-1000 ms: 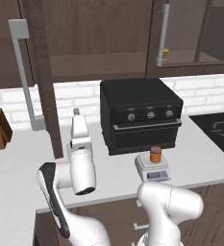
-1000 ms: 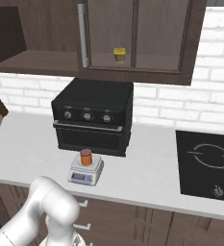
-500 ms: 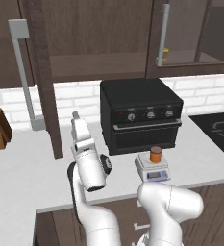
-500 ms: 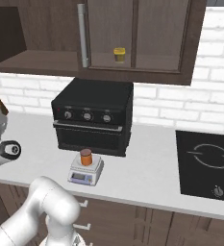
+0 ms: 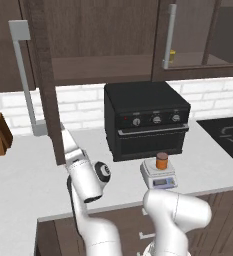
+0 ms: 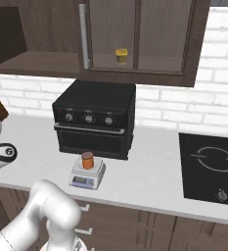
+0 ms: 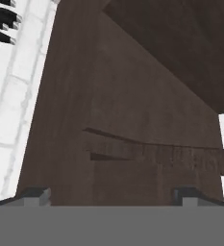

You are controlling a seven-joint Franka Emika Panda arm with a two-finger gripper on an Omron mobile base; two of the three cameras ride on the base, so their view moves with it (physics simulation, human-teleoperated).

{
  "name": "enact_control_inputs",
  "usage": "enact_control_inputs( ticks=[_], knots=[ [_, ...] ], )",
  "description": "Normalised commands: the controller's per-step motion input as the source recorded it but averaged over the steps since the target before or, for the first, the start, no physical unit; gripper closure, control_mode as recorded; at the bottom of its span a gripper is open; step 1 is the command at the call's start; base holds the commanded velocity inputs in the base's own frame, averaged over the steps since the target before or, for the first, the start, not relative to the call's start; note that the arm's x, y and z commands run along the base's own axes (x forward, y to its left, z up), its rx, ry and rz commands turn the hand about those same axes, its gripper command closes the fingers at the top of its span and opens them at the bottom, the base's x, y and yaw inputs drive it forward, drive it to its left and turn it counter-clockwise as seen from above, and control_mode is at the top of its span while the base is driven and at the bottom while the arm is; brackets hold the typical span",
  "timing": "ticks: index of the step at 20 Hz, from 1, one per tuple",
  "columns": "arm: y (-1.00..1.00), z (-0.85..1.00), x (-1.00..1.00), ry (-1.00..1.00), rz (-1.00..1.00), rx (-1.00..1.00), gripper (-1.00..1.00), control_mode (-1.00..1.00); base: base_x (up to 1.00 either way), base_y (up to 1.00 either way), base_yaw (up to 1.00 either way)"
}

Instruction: Pick the jam and place it on the digital scale for weighing, and close the cabinet.

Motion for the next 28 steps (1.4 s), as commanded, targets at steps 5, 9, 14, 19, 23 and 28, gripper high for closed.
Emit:
enact_control_inputs(
  ticks=[5, 9, 14, 19, 23, 28],
  knots=[
    [0.63, -0.02, 0.00, -0.14, -0.04, -0.10, -1.00, -1.00, 0.00, 0.00, 0.00],
    [0.40, -0.51, 0.12, -0.02, -0.03, -0.02, -1.00, -1.00, 0.00, 0.00, 0.00],
    [0.53, -0.48, 0.12, -0.04, -0.05, -0.01, -1.00, -1.00, 0.00, 0.00, 0.00],
    [0.98, -0.07, 0.02, -0.17, -0.03, 0.00, -1.00, -1.00, 0.00, 0.00, 0.00],
    [0.94, -0.16, 0.16, -0.09, -0.05, 0.00, -1.00, -1.00, 0.00, 0.00, 0.00],
    [0.74, -0.15, 0.15, 0.00, -0.14, 0.03, -1.00, -1.00, 0.00, 0.00, 0.00]
  ],
)
